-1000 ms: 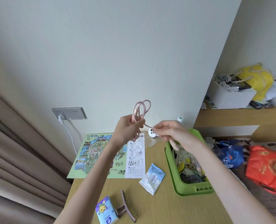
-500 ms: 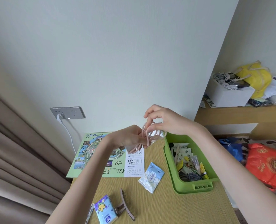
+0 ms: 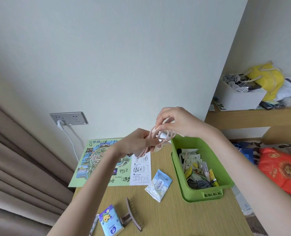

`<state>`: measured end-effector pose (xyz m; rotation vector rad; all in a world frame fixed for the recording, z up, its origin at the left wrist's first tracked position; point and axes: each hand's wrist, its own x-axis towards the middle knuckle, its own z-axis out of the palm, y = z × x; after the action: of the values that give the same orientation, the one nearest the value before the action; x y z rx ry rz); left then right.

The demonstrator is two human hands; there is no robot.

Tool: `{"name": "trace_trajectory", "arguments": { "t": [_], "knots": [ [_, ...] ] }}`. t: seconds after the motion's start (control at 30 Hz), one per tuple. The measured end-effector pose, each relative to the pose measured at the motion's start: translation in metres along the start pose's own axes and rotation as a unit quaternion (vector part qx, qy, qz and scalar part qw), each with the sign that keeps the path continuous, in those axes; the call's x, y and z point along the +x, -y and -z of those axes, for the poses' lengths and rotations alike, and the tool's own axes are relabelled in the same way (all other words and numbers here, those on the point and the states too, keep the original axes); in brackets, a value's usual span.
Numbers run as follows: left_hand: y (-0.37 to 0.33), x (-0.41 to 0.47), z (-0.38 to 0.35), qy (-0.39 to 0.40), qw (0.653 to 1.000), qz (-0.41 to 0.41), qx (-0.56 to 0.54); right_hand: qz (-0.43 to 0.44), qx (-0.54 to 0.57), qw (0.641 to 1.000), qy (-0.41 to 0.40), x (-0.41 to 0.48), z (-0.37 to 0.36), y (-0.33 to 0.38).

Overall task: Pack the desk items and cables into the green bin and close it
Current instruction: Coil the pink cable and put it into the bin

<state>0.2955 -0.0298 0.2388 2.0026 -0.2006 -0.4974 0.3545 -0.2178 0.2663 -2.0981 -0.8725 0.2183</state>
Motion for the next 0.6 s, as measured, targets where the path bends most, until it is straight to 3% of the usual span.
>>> {"name": "trace_trajectory", "arguments": {
  "t": [0.2, 0.4, 0.5, 0.6],
  "knots": [
    [-0.013, -0.004, 0.004, 0.082, 0.995, -0.013, 0.053, -0.028, 0.05, 0.994, 0.091, 0.005, 0.014, 0.008],
    [-0.023, -0.013, 0.001, 0.186, 0.981, -0.06, -0.011, -0.059, 0.233, 0.953, 0.186, 0.005, 0.016, -0.006],
    [-0.024, -0.013, 0.0, 0.152, 0.982, -0.082, -0.084, -0.06, 0.349, 0.922, 0.155, -0.004, 0.0, -0.021],
    [-0.019, -0.007, 0.004, 0.071, 0.989, -0.077, -0.102, -0.068, 0.373, 0.923, 0.07, -0.013, -0.018, -0.034]
  ]
}}
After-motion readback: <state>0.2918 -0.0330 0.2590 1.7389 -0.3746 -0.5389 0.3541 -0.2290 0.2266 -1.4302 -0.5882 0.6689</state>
